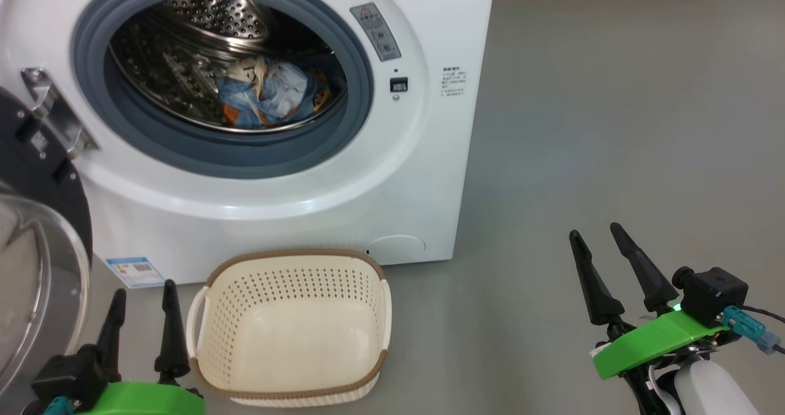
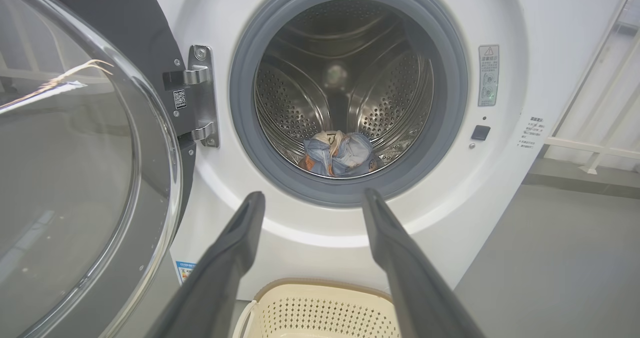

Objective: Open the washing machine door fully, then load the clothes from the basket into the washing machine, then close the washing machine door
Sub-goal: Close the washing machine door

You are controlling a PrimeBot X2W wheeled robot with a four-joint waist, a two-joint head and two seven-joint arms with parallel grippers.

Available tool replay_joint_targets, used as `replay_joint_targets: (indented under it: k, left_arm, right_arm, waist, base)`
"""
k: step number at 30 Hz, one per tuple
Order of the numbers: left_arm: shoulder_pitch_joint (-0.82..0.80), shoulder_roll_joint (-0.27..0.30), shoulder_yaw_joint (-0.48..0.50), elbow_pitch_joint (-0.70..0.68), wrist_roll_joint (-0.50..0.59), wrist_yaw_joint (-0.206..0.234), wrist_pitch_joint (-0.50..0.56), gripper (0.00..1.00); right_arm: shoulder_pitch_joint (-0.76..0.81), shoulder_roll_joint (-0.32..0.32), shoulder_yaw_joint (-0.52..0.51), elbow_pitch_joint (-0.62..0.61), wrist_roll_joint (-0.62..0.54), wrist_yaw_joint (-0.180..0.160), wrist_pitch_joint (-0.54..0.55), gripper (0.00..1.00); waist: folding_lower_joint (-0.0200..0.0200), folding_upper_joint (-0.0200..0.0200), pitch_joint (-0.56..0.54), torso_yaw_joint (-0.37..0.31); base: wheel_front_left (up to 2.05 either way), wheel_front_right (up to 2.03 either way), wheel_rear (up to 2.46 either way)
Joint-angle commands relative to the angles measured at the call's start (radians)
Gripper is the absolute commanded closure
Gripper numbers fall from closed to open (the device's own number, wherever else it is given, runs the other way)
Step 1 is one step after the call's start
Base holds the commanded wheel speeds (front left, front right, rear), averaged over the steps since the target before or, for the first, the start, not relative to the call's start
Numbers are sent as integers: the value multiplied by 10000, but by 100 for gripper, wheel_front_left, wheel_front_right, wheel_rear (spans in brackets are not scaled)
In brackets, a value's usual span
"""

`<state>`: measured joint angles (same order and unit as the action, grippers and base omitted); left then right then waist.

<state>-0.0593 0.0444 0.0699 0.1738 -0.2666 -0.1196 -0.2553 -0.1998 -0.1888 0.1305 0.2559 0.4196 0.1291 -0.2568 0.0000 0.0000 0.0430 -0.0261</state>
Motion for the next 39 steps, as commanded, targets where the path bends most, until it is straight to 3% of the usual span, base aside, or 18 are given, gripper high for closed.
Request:
replay_joint_targets:
  k: [1, 10, 39]
  left_arm:
    - [-224, 122, 320, -269, 66, -37, -65, 0]
    - [-228, 123, 299, -207, 90, -60, -65, 0]
    - [-271, 100, 350, -159, 129, -89, -65, 0]
  right_arm:
    - [4, -62, 258, -205, -67, 16, -49, 0]
    - [5, -86, 278, -187, -32, 16, -49, 0]
    - [30, -49, 181, -228, -68, 16, -49, 0]
  waist:
    - [0, 0, -8, -4]
    - [0, 0, -9, -21]
    - [0, 0, 1, 4]
  base:
    - [-148, 148, 0]
    - [-79, 79, 0]
    - [0, 0, 0]
